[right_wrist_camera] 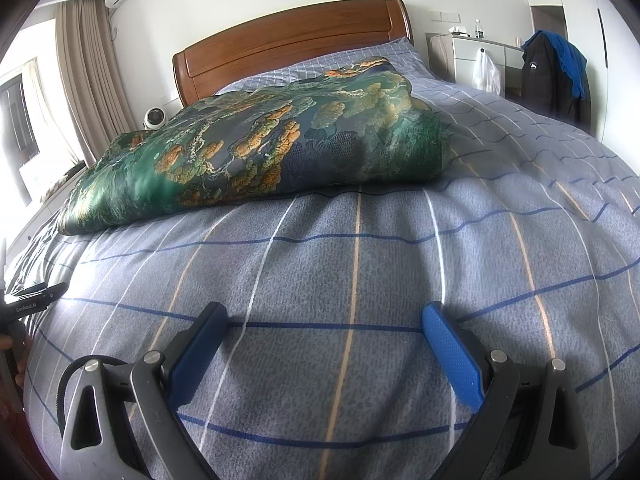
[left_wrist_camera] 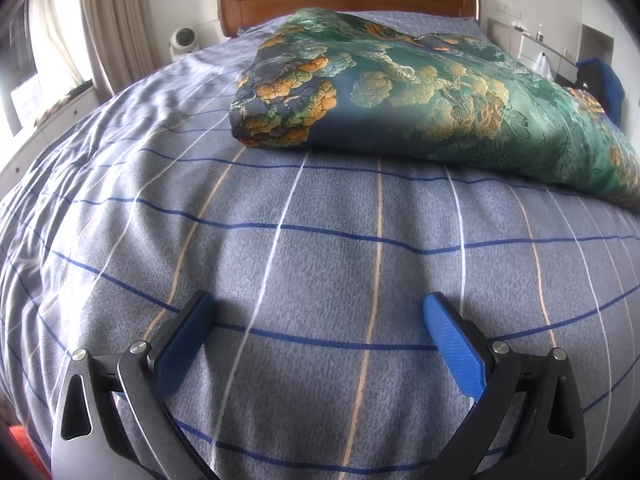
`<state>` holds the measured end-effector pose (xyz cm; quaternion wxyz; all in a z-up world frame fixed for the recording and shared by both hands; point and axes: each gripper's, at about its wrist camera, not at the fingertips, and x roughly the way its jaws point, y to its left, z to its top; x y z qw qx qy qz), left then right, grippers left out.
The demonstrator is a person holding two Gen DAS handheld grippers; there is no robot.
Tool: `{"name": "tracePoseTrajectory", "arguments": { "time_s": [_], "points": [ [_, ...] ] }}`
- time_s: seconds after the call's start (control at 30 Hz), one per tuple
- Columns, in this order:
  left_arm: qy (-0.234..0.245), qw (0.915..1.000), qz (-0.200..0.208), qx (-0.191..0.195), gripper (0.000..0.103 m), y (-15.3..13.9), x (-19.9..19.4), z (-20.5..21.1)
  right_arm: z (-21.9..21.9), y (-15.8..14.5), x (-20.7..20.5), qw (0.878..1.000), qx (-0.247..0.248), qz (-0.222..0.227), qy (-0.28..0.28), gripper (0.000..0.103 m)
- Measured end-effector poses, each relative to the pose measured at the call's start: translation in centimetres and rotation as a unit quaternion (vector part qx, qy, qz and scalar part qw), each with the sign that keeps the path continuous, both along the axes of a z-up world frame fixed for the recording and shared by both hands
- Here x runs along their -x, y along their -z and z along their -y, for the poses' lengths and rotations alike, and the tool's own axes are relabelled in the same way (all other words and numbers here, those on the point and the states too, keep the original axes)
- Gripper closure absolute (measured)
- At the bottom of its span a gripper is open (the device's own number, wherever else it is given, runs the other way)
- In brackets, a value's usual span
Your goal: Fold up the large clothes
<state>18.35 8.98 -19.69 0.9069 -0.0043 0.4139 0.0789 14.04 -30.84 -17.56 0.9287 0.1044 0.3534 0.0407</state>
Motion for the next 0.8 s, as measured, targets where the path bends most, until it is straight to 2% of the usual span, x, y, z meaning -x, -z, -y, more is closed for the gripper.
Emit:
{"name": "tracePoseTrajectory", "arguments": {
  "time_s": [0.8],
  "points": [
    [0.000, 0.9999, 0.002, -0.013, 0.000, -0.07, -0.01, 0.27, -0.06, -0.10, -0.06, 1.000, 0.002, 0.001, -0.002, 0.005]
  ]
}}
